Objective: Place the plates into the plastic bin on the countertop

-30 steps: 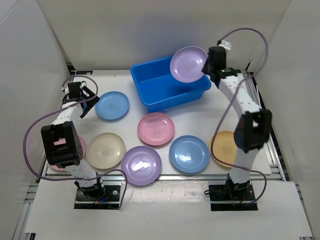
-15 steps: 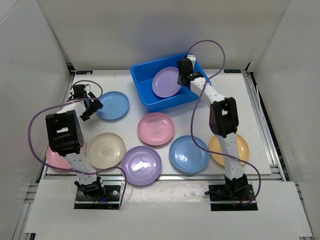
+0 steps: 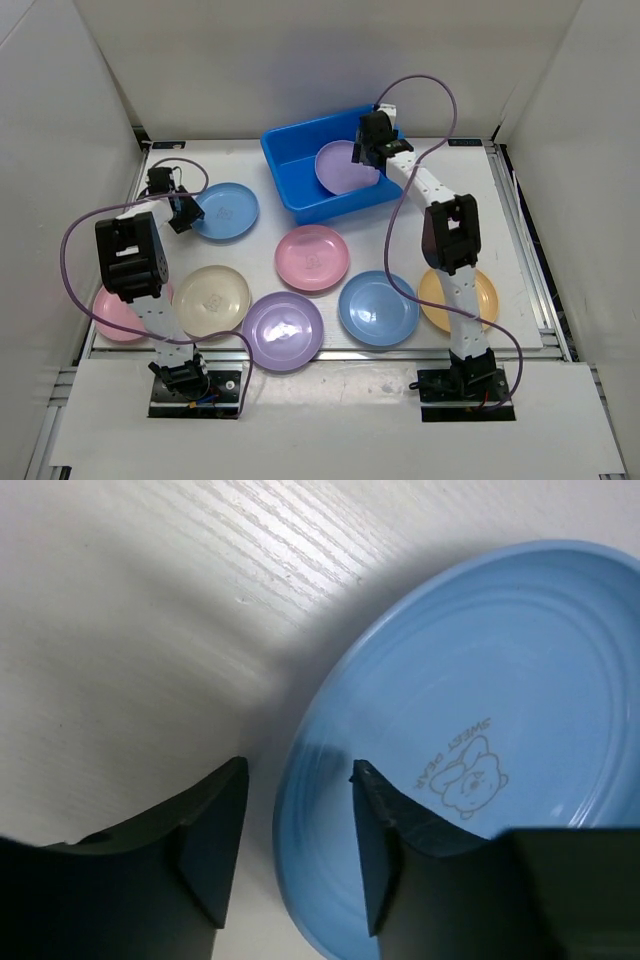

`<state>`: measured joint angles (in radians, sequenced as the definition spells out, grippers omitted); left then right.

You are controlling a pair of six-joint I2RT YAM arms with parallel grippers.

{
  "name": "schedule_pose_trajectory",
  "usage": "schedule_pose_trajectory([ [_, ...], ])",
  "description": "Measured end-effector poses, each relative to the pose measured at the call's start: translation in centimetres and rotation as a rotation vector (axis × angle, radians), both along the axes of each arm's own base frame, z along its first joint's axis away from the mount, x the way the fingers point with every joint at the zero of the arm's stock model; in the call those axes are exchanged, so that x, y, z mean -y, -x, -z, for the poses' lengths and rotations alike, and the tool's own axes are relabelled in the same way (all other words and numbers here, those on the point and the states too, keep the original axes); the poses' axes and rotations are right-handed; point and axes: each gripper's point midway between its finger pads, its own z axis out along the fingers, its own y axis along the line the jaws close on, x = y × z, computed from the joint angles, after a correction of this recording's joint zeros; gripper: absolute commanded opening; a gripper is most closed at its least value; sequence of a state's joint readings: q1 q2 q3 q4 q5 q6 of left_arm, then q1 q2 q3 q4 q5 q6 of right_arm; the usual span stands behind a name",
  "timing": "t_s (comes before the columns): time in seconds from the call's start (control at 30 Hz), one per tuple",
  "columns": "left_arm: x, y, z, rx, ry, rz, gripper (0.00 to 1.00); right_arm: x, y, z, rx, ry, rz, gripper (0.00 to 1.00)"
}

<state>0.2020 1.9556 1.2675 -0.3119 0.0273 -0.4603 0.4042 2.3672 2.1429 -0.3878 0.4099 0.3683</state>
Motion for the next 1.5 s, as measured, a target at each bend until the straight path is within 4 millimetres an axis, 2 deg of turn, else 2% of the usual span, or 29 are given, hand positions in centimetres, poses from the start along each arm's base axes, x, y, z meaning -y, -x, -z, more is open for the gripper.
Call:
schedule_pose_trajectory([
  [0.03, 0.0, -0.1, 0.0, 0.002, 0.001, 0.002, 0.44, 0.0, 0.0, -0.3, 0.002, -0.002, -0.009, 0.8],
  [0.1, 0.1, -0.1, 0.2, -0.002, 0.005, 0.005, 0.32, 0.0, 0.3, -1.6, 0.007, -0.019, -0.029, 0.91],
  [0.13, 0.1, -0.1, 0.3, -0.004, 0.006, 0.005, 0.21, 0.1, 0.4, -2.6, 0.018, -0.035, -0.034, 0.99],
  [0.2, 0.3, -0.3, 0.2, 0.001, 0.016, 0.011, 0.1, 0.7, 1.0, -5.3, 0.045, -0.068, -0.048, 0.99],
  [0.4, 0.4, -1.5, -1.0, 0.057, 0.018, 0.023, 0.1, 5.2, 6.0, -15.9, 0.18, -0.165, -0.049, 0.99],
  [0.47, 0.3, -1.5, -1.4, 0.065, 0.007, 0.019, 0.1, 6.7, 8.0, -18.3, 0.224, -0.185, -0.042, 0.99],
  [0.53, -0.1, -1.1, -2.2, 0.076, -0.018, 0.008, 0.1, 7.7, 10.0, -19.5, 0.246, -0.196, -0.039, 0.99],
  [0.6, -0.9, -0.5, -3.4, 0.091, -0.063, -0.014, 0.1, 8.2, 11.9, -19.3, 0.242, -0.198, -0.042, 0.99],
  [0.7, -1.6, 0.4, -6.4, 0.132, -0.117, -0.036, 0.1, 8.7, 14.4, -17.4, 0.195, -0.189, -0.047, 0.99],
  [0.87, -2.7, 0.8, -14.4, 0.302, -0.2, -0.076, 0.1, 10.0, 17.8, -14.7, 0.136, -0.166, -0.03, 0.99],
  [1.07, -2.7, 1.7, -23.6, 0.505, -0.259, -0.079, 0.1, 12.7, 20.9, -14.9, 0.152, -0.152, 0.042, 0.99],
  [1.13, -2.3, 1.5, -25.9, 0.559, -0.257, -0.059, 0.1, 13.8, 21.5, -14.8, 0.154, -0.159, 0.074, 0.99],
  [1.23, -0.4, 0.5, -29.4, 0.648, -0.241, 0.003, 0.1, 15.4, 22.1, -14.1, 0.143, -0.174, 0.124, 0.99],
  [1.33, 3.5, -1.4, -32.3, 0.727, -0.183, 0.126, 0.1, 16.9, 22.7, -12.7, 0.109, -0.187, 0.171, 0.99],
  [1.4, 6.2, -3.1, -33.4, 0.762, -0.153, 0.199, 0.1, 17.4, 22.8, -12.2, 0.094, -0.195, 0.184, 0.99],
  [1.5, 11.5, -6.1, -33.5, 0.778, -0.108, 0.315, 0.1, 17.9, 23.1, -11.6, 0.081, -0.205, 0.198, 0.99],
])
